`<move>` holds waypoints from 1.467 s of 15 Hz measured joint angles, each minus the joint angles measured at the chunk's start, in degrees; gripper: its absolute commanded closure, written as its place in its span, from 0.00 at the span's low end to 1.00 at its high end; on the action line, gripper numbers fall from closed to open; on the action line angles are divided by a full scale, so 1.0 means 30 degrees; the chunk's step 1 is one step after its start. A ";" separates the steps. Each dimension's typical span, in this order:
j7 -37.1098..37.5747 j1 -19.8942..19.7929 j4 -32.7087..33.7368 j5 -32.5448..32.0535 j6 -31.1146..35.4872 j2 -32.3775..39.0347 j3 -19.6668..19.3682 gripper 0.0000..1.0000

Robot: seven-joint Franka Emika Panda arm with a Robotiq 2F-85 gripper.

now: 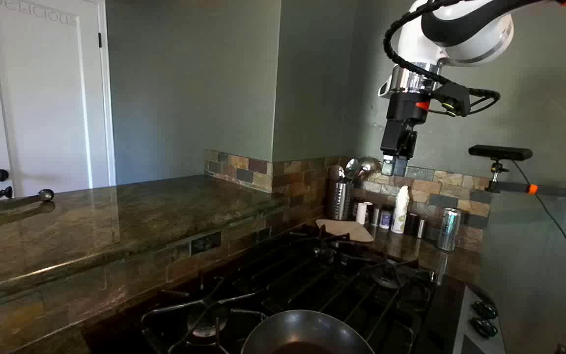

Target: Move the pan on the stove

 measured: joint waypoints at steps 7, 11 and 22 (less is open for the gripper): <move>0.0000 0.0000 0.0000 0.0000 0.0000 0.0000 0.0000 0.00; -0.0567 0.0210 -0.0234 0.0253 0.0000 -0.0001 0.0272 0.00; -0.2732 0.2834 -0.4256 0.0929 0.5532 -0.0110 0.2707 0.00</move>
